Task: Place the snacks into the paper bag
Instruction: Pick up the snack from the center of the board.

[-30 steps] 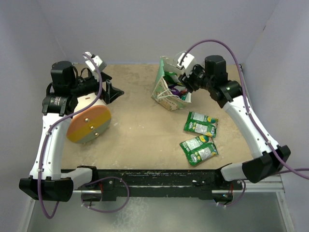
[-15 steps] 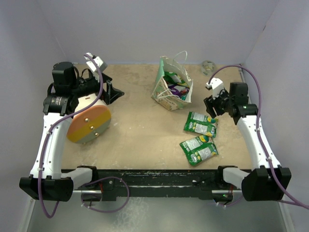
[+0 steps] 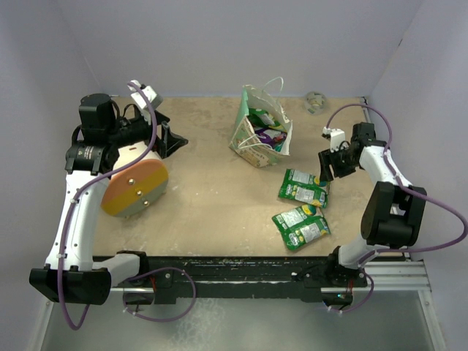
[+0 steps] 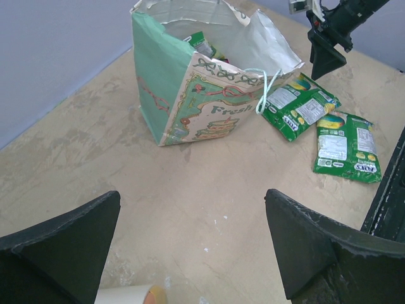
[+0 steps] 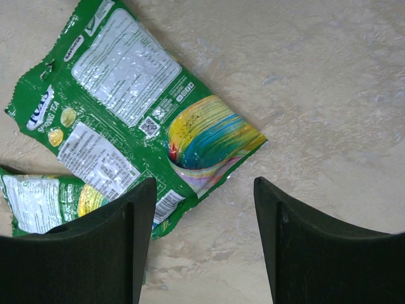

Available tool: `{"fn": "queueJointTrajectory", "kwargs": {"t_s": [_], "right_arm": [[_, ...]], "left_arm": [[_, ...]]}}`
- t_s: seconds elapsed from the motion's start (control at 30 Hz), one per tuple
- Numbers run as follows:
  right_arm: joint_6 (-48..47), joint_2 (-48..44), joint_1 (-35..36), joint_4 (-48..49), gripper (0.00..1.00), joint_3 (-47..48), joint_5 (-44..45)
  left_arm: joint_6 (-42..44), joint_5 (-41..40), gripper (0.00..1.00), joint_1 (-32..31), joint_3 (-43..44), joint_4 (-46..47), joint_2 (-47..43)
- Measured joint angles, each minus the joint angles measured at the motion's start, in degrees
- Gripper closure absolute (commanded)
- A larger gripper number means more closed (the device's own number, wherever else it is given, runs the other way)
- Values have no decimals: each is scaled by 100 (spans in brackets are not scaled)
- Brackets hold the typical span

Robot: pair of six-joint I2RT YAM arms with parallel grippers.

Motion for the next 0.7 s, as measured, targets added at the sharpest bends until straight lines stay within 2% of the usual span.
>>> {"fn": "queueJointTrajectory", "kwargs": {"t_s": [0.27,0.7], "right_arm": [[26,785,-358,-208,39,310,-101],[31,1423,-518,-382,42,496,-575]], "left_arm": [[42,0,1,4,0,-2,0],[46,-15,1,9,0,-2,0]]}}
